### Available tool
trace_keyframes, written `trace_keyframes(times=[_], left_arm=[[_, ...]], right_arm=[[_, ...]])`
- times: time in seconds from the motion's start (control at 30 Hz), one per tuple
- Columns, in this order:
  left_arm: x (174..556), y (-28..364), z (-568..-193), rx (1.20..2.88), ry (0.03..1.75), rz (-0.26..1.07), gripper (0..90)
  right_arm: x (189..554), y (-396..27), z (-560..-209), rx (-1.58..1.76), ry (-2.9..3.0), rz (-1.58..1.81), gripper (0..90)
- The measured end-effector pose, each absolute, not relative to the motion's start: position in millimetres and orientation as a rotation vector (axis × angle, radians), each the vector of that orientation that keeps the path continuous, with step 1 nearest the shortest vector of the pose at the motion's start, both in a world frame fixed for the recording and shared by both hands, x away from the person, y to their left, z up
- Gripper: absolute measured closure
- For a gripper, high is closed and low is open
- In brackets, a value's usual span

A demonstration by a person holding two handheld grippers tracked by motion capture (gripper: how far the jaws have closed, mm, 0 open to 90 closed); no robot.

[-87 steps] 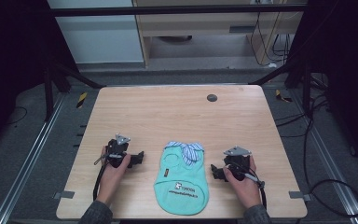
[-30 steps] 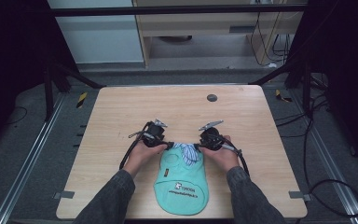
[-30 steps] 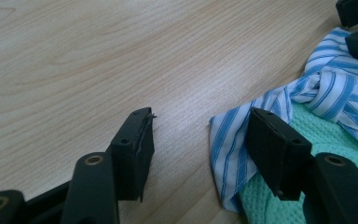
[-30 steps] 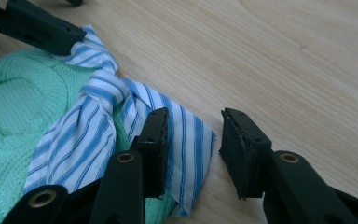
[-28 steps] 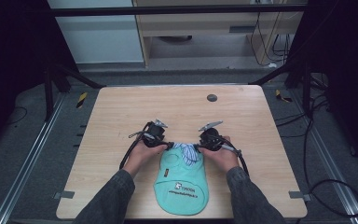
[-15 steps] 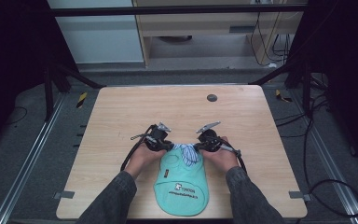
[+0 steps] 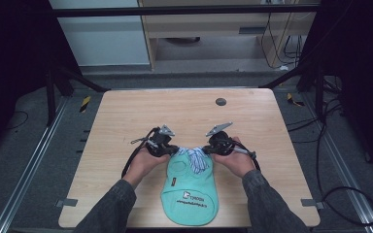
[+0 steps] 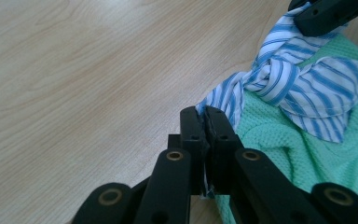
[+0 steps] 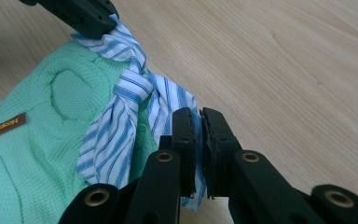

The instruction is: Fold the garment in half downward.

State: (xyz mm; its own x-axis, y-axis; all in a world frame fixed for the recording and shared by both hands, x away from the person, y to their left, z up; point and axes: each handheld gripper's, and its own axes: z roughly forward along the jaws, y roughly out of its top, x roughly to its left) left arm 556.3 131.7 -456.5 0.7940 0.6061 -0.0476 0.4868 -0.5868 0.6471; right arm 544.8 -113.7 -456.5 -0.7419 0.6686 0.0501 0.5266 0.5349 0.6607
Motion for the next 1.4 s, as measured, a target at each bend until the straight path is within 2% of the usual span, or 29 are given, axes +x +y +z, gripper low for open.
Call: trace_keyframes(times=[0.83,1.4], left_arm=[[566,132,-408,2.319,0.729,0.304,87.5],[568,134,-395,2.299,0.732,0.339,87.4]], right_arm=[[555,-110,-406,0.858,2.554,0.943,84.7],[559,-105,-392,0.825,2.538,0.935,84.7]])
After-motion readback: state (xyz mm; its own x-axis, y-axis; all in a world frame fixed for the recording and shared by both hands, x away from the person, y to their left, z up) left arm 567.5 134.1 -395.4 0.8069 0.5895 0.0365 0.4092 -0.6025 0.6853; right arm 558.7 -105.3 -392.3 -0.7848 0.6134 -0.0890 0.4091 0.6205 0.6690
